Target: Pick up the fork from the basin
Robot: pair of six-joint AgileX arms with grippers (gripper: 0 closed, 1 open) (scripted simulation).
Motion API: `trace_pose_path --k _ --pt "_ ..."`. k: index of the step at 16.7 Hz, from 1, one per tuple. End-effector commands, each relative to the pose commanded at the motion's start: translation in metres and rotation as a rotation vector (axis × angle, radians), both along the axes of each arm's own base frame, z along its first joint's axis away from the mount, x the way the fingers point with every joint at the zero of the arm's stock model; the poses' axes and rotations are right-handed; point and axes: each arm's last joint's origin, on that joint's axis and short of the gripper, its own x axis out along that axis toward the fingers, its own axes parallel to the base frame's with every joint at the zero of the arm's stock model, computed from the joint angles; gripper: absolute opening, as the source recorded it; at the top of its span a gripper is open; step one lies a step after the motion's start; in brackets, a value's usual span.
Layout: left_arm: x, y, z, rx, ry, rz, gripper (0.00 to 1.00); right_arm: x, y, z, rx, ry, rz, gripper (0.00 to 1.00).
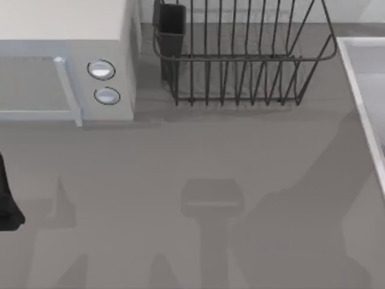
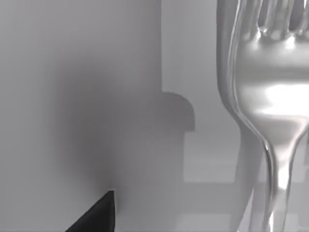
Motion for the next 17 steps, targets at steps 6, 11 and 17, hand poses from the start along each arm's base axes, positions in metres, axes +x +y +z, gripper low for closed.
trace_pose_path --k 6,11,17 --pt "0.0000 0.0000 0.0000 0.000 0.000 0.000 1.00 -0.0002 0.0000 -0.0008 0.000 0.001 0.000 0.85" --pt "0.0000 0.0000 0.0000 0.000 0.000 0.000 1.00 -0.0002 0.0000 -0.0008 0.000 0.001 0.000 0.47" --pt "0.0000 0.0000 0.0000 0.000 0.000 0.000 1.00 -0.0002 0.0000 -0.0008 0.000 0.001 0.000 0.02"
